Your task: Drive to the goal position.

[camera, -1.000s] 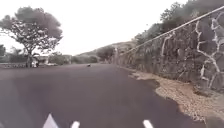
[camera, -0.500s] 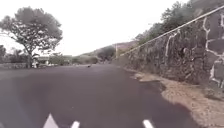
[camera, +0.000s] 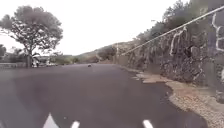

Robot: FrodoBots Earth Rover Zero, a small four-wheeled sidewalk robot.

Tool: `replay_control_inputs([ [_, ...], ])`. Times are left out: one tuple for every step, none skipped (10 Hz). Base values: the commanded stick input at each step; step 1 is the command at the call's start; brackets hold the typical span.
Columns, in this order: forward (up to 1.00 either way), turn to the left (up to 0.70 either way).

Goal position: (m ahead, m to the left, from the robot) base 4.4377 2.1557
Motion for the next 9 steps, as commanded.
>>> replay_control_inputs([
  [0.5, 0.0],
  [0.5, 0.0],
  [0.5, 0.0],
  [0.5, 0.0],
  [0.5, 0.0],
  [0.5, 0.0],
  [0.5, 0.0],
  [0.5, 0.0],
  [0.5, 0.0],
])
